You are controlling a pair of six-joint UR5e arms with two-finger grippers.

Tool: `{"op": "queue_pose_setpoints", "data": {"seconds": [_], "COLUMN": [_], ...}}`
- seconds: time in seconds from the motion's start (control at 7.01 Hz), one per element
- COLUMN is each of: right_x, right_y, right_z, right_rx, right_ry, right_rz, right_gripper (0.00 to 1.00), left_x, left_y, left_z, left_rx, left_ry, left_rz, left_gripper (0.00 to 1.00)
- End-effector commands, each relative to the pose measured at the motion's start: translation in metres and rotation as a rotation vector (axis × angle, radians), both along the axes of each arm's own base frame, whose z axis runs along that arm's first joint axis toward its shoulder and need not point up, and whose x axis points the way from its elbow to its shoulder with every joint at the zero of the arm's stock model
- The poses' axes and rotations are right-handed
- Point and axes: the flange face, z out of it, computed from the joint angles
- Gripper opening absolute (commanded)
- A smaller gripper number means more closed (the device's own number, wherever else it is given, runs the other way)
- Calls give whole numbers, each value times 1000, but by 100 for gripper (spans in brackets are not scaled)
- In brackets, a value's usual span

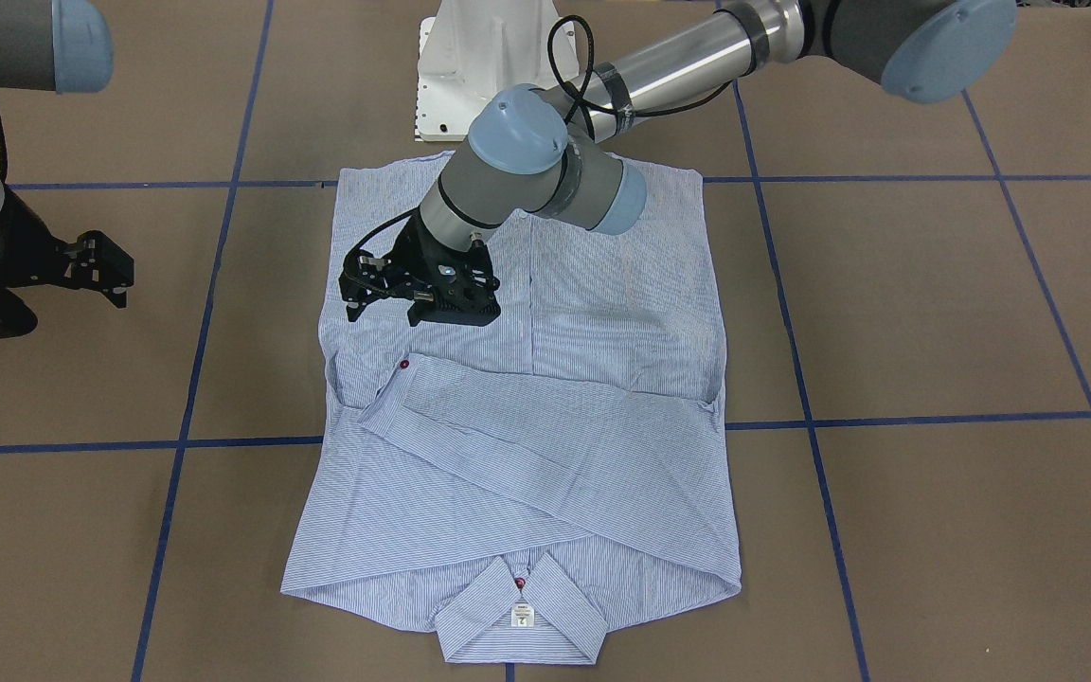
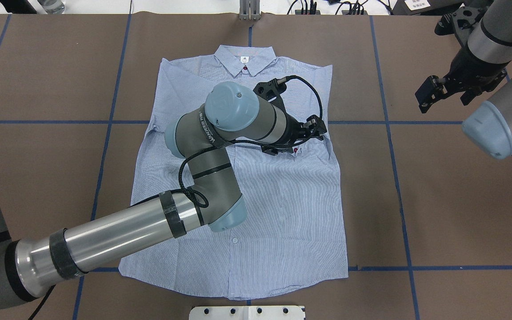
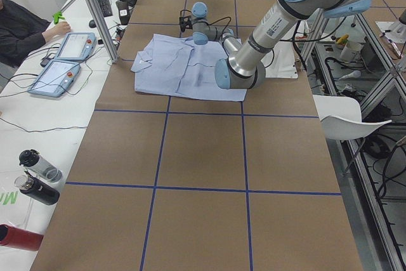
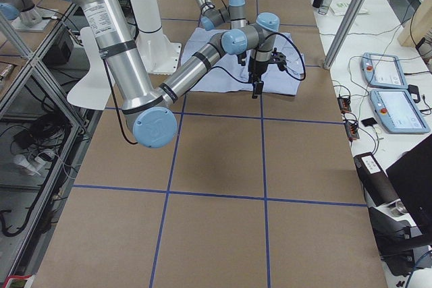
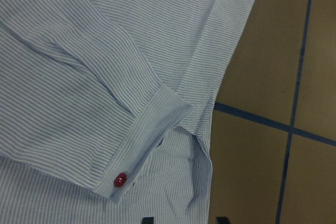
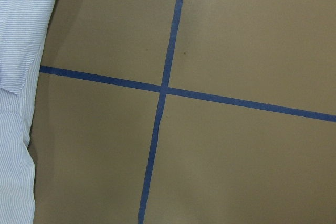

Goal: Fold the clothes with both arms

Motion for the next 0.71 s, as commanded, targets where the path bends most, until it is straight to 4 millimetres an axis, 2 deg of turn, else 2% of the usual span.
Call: {"op": "queue_pose_setpoints", "data": {"seconds": [0.0, 0.14, 0.29, 0.43, 0.57], "right_x": [-9, -17, -37, -59, -87], "right_y": [7, 17, 34, 52, 79], "right_z": [2, 8, 14, 21, 33], "right_rx": [46, 47, 37, 56, 71], "right_ry": [-85, -129, -164, -195, -206], "right_rz": [0, 36, 49, 83, 99], "right_gripper": [100, 100, 100, 100, 100], "left_x": [-36, -70, -107, -135, -166], "left_y": [-15, -13, -9, 2, 8], "left_z": [33, 62, 84, 98, 103], "left_rx": [-13, -29, -15, 8, 27], "left_ry": [-22, -56, -85, -141, -213], "left_rz": [-32, -20, -13, -6, -5], "left_gripper": [100, 99, 99, 99, 99]}}
